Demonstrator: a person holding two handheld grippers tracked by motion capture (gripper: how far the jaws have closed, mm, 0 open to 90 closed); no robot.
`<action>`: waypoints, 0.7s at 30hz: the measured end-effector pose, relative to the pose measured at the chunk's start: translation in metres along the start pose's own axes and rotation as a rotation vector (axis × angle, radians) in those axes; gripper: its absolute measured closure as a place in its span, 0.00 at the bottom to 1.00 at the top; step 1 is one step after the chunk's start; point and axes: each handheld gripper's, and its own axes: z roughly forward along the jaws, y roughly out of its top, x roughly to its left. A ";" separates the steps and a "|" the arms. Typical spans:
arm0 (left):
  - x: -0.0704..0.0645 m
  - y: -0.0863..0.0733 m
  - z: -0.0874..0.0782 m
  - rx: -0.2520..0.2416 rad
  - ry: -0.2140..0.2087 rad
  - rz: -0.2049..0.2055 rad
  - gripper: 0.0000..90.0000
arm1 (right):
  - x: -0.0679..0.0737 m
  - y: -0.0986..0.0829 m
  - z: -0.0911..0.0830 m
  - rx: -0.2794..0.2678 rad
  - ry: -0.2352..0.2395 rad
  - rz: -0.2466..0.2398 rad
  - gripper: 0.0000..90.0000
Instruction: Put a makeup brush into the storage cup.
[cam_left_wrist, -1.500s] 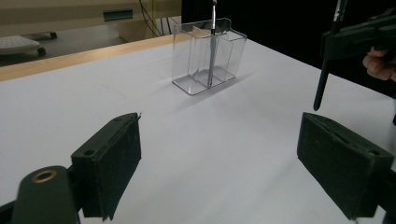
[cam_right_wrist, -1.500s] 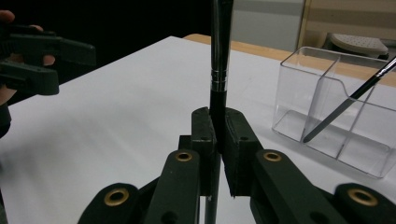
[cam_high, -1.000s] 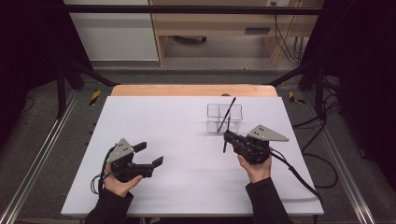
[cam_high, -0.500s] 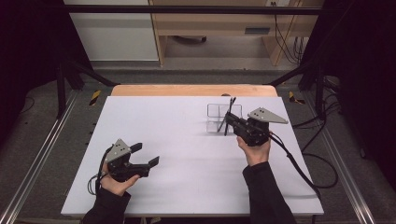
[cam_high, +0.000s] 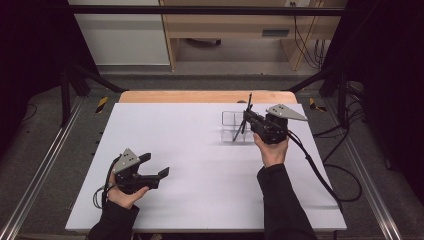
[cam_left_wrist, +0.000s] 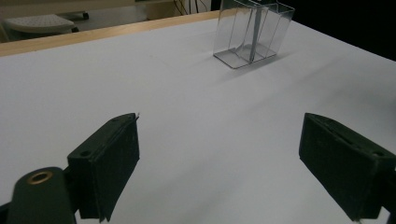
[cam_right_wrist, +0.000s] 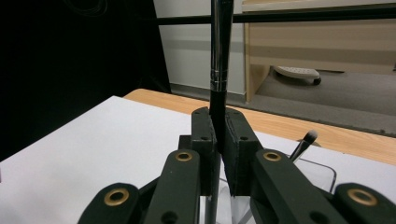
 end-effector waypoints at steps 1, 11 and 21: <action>0.000 0.000 0.000 0.002 0.000 0.001 0.13 | 0.000 0.000 0.000 0.000 0.000 0.000 0.94; 0.000 -0.001 0.002 0.011 0.010 0.006 0.13 | -0.011 0.004 0.015 -0.017 -0.043 0.030 0.94; 0.001 -0.001 0.002 0.012 0.011 0.003 0.13 | -0.020 0.004 0.032 -0.017 -0.081 0.045 0.94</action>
